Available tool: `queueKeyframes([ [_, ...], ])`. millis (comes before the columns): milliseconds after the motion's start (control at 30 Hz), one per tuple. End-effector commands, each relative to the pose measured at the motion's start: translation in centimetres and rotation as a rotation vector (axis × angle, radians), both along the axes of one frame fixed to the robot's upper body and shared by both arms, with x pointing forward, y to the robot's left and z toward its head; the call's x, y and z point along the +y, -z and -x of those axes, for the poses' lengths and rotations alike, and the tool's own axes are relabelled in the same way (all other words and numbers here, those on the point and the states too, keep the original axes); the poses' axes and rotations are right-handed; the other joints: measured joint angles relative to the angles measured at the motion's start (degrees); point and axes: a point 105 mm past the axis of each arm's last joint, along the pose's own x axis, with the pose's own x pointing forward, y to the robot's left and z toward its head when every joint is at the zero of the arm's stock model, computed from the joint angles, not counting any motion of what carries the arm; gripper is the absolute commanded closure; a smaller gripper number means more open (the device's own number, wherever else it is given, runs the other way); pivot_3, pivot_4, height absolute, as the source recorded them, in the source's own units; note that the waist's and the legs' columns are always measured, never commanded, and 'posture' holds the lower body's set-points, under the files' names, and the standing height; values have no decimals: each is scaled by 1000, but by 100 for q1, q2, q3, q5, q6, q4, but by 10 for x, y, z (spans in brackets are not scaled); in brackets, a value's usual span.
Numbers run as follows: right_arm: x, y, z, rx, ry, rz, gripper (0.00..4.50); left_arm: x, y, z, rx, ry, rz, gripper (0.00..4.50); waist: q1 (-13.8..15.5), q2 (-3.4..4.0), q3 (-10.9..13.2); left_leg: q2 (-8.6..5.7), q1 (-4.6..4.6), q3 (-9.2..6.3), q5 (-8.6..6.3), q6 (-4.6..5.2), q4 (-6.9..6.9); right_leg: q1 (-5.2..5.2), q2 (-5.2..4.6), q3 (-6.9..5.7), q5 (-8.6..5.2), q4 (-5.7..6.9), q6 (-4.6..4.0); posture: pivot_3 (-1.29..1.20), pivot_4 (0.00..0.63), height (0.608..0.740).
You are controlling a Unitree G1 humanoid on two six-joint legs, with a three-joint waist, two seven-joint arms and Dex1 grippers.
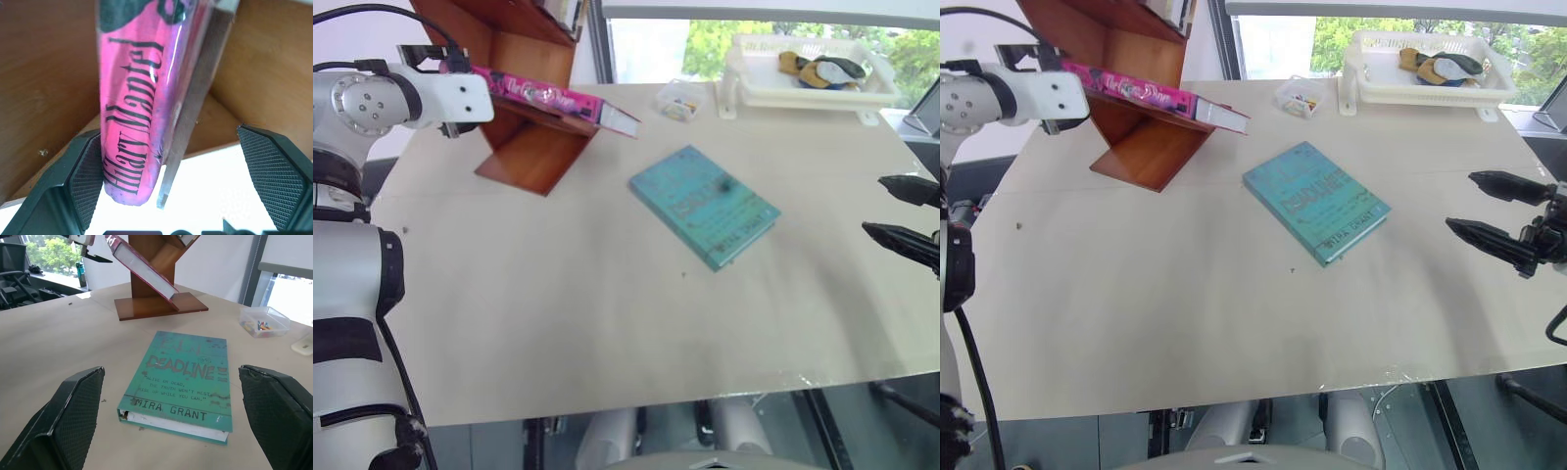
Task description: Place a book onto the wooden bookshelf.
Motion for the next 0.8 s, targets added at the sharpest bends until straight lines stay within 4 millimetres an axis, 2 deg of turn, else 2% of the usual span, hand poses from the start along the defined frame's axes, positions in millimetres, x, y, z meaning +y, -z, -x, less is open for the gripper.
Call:
queueKeyframes([
  [33,-1,-7,3,-45,1,7,0,15,-10,5,-28,-62,-55,1228,-4,0,0,0,1,1,0,0,0,0,0,0,0,1,0,0,150,740],
  [100,-1,-8,3,-46,1,7,0,19,-11,6,-31,-85,-79,2239,-16,0,0,0,2,2,0,0,0,1,0,1,0,2,0,0,150,740],
  [133,-1,-8,3,-46,1,6,0,21,-11,6,-35,-95,-91,2524,-20,0,0,1,2,2,0,0,0,1,1,2,0,2,0,0,150,740],
  [167,-1,-8,3,-46,1,7,0,23,-12,6,-42,-108,-102,3063,-22,0,-1,1,2,3,0,0,0,1,1,2,0,2,0,0,150,740],
  [267,-1,-8,3,-46,1,6,0,28,-14,5,-61,-137,-128,3995,-28,1,-1,1,3,5,0,1,0,1,1,4,0,2,0,0,150,740],
  [300,-1,-8,3,-46,1,6,0,28,-15,5,-65,-144,-136,4168,-27,0,-2,1,3,3,0,0,0,1,1,3,0,2,0,0,150,740],
  [500,-1,-7,4,-47,3,6,0,40,-24,7,-114,-211,-224,4221,-28,-2,-3,1,3,3,0,0,3,3,1,3,1,3,2,0,150,740],
  [667,-1,-6,4,-49,7,4,0,44,-35,9,-163,-239,-225,4222,-61,-3,-2,3,4,4,0,0,3,2,2,4,2,5,3,0,150,740],
  [733,-1,-6,5,-50,7,3,0,44,-34,8,-158,-244,-213,3189,-72,-3,-2,2,3,3,0,0,3,2,2,4,2,4,3,0,150,740],
  [767,-1,-6,4,-50,8,4,0,46,-35,9,-164,-255,-223,2973,-75,-3,-2,2,3,3,0,0,3,2,1,4,2,4,3,0,150,740],
  [800,-1,-6,4,-50,8,4,0,47,-36,9,-168,-263,-232,2428,-76,-4,-2,2,2,3,0,1,3,2,1,3,1,3,3,0,150,740],
])
